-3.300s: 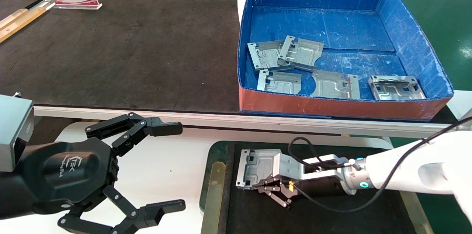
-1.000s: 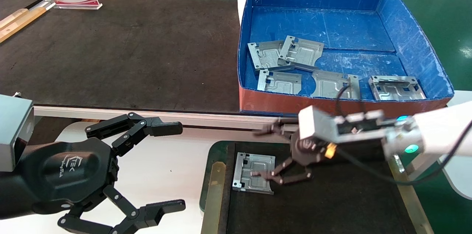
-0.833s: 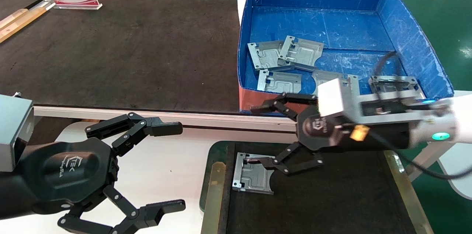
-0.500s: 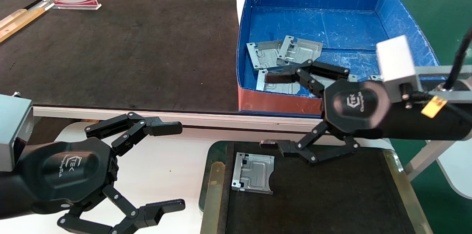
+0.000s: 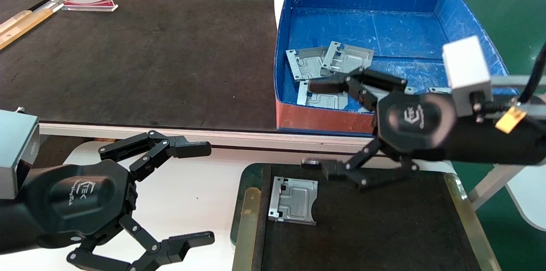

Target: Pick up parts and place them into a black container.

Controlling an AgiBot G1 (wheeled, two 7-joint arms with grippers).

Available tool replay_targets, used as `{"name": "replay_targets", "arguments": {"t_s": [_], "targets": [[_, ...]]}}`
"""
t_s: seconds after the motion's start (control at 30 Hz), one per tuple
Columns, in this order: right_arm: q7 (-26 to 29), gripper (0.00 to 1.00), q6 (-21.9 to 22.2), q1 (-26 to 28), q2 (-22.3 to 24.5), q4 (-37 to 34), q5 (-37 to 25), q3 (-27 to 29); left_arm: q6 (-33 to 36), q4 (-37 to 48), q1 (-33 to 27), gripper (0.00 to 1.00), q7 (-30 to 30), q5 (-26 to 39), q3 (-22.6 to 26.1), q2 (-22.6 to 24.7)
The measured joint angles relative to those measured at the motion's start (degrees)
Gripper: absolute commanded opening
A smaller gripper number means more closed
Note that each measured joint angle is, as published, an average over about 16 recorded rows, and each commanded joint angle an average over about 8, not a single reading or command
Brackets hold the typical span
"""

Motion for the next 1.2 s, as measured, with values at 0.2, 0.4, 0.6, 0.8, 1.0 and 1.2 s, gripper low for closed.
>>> {"name": "replay_targets", "arguments": {"t_s": [0.2,0.4,0.6,0.8,1.0,1.2], "targets": [[2.5,1.00,0.6,-3.1,1.0,3.5,-0.8,3.8,0.0,0.0,0.0,1.00,0.0,0.0,0.0,0.0],[5.1,1.00,1.2,-6.4,2.1,7.0,-1.7,7.7,0.0,0.0,0.0,1.00,0.0,0.0,0.0,0.0],[7.7,1.00,1.8,-9.6,3.2,10.6,-2.6,11.6,0.0,0.0,0.0,1.00,0.0,0.0,0.0,0.0],[10.3,1.00,2.4,-12.8,4.2,14.1,-3.4,15.6,0.0,0.0,0.0,1.00,0.0,0.0,0.0,0.0],[12.9,1.00,3.0,-16.1,5.3,17.7,-4.3,19.5,0.0,0.0,0.0,1.00,0.0,0.0,0.0,0.0],[15.5,1.00,3.6,-19.3,6.4,21.3,-5.1,23.4,0.0,0.0,0.0,1.00,0.0,0.0,0.0,0.0]]}}
